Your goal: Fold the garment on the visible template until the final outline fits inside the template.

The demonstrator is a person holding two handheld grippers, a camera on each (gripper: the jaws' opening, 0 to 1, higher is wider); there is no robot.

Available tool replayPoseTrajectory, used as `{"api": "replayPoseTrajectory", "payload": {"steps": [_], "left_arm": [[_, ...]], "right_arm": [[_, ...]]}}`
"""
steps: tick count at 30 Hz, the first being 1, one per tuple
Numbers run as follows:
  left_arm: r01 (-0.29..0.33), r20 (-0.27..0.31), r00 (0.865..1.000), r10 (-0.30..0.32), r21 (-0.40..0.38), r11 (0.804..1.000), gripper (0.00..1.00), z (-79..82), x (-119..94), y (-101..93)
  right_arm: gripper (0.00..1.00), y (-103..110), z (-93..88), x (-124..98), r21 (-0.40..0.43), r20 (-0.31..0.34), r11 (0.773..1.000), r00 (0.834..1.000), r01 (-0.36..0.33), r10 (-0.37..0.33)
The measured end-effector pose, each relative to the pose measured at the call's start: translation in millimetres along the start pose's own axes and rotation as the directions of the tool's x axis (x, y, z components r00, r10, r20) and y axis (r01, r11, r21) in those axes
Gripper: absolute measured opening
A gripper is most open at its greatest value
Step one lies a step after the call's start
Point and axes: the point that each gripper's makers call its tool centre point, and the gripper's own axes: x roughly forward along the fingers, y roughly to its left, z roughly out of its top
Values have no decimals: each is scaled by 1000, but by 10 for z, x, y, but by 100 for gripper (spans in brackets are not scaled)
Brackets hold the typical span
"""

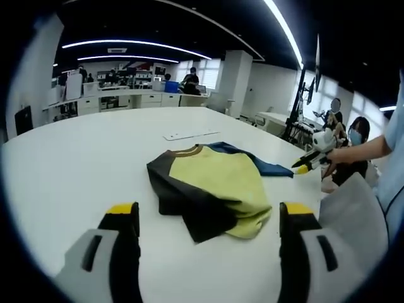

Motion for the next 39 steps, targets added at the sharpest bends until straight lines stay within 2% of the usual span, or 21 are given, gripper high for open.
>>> {"api": "replayPoseTrajectory", "payload": {"steps": [4,11,22,33,39], "left_arm": [[1,1,1000,-1,-15,1000,88,-39,-15,-23],[0,-7,1000,0,-34,999,88,-124,-42,-51],[-2,-10,1000,1,-48,999,87,-158,-48,-66],[2,-7,1000,-2,-60,998,87,-206,-25,-95],[4,-3,1000,-4,-68,998,86,-212,-10,-122]], "right_arm": [[12,-16,-51,15,-36,-5,999,1000,6,-6],[2,-22,-63,26,-47,-3,999,1000,8,-8],[0,1,-38,64,-28,1,1000,1000,-5,5],[0,-58,338,-251,23,81,1000,997,-13,11],[0,-188,552,-416,33,110,999,994,-4,1]]}}
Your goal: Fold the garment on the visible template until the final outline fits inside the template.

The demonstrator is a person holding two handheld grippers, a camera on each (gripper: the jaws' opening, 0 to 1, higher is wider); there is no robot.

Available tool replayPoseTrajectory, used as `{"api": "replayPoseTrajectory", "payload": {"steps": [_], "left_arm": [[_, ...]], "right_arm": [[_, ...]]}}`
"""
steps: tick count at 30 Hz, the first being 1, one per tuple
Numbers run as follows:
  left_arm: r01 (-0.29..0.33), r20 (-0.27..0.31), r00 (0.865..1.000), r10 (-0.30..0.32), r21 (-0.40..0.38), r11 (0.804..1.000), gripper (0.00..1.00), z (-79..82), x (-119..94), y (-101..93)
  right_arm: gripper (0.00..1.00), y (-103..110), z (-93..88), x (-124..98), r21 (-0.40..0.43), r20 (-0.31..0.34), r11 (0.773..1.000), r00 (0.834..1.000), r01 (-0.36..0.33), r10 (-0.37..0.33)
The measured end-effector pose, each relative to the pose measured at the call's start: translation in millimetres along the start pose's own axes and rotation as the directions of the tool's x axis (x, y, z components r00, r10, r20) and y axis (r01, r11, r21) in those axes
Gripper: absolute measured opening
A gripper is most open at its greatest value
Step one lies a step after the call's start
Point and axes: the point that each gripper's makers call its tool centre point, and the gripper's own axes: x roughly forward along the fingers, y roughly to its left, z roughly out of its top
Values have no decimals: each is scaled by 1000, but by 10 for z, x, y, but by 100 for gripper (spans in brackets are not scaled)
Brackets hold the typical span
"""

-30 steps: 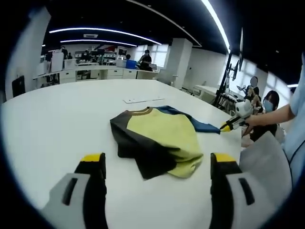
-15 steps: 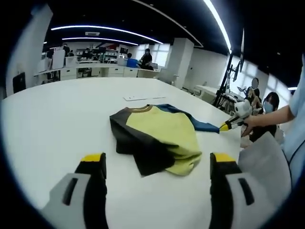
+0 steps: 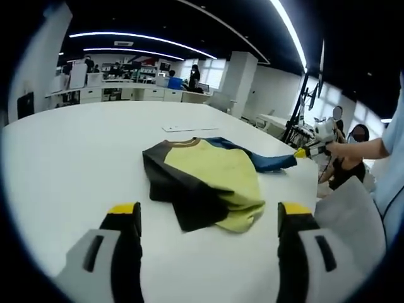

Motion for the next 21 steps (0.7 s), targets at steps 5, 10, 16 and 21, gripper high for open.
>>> {"api": "replayPoseTrajectory", "payload": {"steps": [5,10,16,21], "left_arm": [[-3,5,1000,3,-6,1000,86,0,-1,-12],[-10,5,1000,10,-9,1000,86,-3,5,0],[-23,1,1000,23,-16,1000,85,-12,12,24],[-31,-7,1000,31,-29,999,85,-37,49,31]], "right_arm": [[0,-45,64,-71,15,-4,1000,1000,14,-14],[0,-218,47,-97,40,-30,999,999,37,-36],[0,-507,83,-118,68,-52,995,997,66,-63],[0,-747,105,-65,81,-76,993,994,89,-83]]}}
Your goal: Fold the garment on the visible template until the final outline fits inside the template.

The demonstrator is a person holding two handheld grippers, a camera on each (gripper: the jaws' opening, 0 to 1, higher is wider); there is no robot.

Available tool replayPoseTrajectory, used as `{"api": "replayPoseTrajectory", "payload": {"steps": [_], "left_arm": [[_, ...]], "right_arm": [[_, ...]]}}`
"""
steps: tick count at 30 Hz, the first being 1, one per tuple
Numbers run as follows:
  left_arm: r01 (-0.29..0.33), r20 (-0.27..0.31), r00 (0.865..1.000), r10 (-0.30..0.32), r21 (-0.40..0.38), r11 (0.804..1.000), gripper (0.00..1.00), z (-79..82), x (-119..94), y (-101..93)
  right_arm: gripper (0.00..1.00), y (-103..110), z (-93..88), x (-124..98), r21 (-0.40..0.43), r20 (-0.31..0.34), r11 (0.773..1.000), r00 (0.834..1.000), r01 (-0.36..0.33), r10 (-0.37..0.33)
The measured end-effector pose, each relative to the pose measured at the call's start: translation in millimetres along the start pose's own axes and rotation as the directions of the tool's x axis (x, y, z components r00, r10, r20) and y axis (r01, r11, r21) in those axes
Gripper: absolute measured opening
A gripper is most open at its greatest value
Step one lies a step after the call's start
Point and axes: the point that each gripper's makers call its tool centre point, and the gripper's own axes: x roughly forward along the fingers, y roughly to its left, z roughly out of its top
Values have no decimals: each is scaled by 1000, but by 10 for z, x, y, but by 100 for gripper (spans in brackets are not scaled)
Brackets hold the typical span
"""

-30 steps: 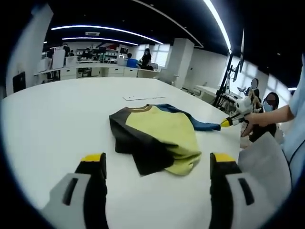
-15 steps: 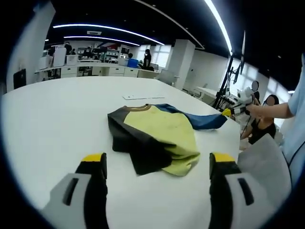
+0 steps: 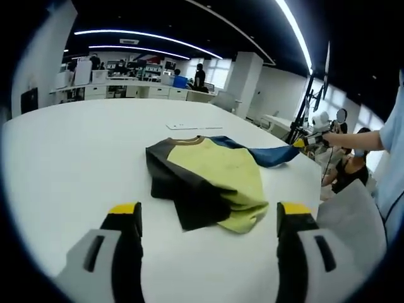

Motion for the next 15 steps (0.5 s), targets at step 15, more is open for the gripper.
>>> {"api": "replayPoseTrajectory", "payload": {"steps": [15], "left_arm": [[-31,-9,1000,30,-25,999,85,3,81,5]], "right_arm": [[0,-679,23,286,3,-87,998,994,67,-67]]}}
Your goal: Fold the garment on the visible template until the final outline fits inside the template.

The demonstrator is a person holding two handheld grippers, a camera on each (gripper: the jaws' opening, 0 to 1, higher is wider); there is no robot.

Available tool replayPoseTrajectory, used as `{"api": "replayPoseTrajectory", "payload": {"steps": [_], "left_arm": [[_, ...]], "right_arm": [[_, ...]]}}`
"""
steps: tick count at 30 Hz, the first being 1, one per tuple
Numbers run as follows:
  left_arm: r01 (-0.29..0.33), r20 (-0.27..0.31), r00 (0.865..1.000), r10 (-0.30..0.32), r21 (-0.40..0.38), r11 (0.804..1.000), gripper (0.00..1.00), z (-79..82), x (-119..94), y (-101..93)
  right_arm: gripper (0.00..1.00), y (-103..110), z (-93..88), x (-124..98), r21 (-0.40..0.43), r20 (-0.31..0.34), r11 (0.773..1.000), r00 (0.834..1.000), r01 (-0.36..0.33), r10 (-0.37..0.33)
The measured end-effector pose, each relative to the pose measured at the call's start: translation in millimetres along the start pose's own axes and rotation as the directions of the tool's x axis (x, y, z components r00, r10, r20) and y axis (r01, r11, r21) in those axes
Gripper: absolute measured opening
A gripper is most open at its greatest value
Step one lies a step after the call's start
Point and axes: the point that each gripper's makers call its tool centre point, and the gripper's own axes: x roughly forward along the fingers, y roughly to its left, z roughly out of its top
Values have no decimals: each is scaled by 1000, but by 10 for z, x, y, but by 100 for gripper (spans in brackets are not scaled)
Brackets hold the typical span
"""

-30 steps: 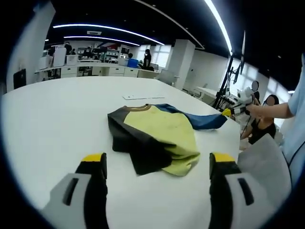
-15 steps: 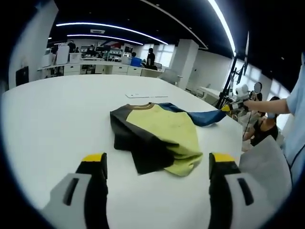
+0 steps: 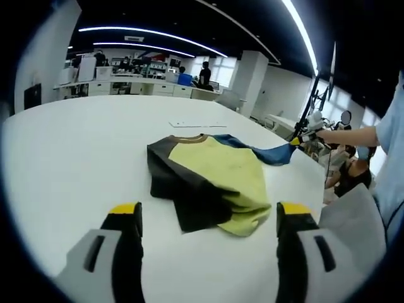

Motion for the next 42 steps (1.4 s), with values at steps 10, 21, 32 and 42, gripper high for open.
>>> {"api": "replayPoseTrajectory", "payload": {"steps": [10,21,32,42], "left_arm": [[-29,-12,1000,29,-17,999,84,-29,29,35],[-52,-28,998,51,-40,998,84,-62,48,48],[-57,-29,998,55,-51,997,84,-61,108,16],[-75,-33,997,73,-66,995,83,-112,68,46]], "right_arm": [[0,-360,17,232,19,-16,999,999,39,-38],[0,-793,30,448,19,-47,996,995,86,-85],[0,-1050,122,634,-11,-46,992,991,124,-124],[0,-1060,77,679,-7,-62,991,989,132,-133]]}}
